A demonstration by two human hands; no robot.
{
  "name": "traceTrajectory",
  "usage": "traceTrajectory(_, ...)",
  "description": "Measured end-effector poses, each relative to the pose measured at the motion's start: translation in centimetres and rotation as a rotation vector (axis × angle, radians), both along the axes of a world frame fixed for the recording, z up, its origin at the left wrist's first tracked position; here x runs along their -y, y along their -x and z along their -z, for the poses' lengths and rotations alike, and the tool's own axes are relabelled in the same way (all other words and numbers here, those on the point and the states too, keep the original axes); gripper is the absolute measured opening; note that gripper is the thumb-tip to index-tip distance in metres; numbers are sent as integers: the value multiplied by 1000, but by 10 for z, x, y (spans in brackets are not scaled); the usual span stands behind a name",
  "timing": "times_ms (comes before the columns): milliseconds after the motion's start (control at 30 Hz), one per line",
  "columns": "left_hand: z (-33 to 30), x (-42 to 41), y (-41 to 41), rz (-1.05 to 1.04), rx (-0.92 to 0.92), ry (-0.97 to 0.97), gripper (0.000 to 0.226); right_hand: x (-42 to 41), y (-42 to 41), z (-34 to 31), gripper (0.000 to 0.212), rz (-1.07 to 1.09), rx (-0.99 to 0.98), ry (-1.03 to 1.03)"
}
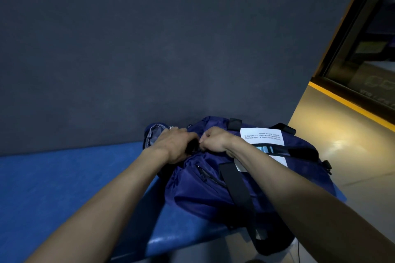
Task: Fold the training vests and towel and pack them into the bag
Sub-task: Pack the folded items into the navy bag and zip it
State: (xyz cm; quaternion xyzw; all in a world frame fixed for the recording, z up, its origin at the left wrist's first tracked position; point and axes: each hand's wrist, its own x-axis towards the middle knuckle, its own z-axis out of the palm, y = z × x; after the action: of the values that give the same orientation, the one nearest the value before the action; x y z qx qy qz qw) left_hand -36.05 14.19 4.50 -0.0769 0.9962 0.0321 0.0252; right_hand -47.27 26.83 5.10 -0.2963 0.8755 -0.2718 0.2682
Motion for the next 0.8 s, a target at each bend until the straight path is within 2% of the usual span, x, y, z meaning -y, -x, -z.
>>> traceTrajectory(133,0,5,-1,-17,-149,-98,36,-15,0,-12,28,-35,129,185)
traceTrajectory(233,-3,5,-5,-63,-252,-252,25,-25,-1,-22,34,-64,121,230)
traceTrajectory(333,-6,4,-9,-130,-319,-415,21,-32,1,-26,35,-37,92,200)
traceTrajectory(467,-7,2,-14,-195,-384,-629,25,-39,3,-24,25,-4,-14,30)
traceTrajectory(600,-10,-2,-18,-225,-412,-675,24,-37,-5,-24,26,-30,-11,71)
traceTrajectory(700,-14,-2,-19,-260,-457,-668,22,-39,-8,-29,45,-67,-43,145)
traceTrajectory(800,-16,-3,-19,-292,-461,-651,19,-65,1,-31,39,-112,-271,90)
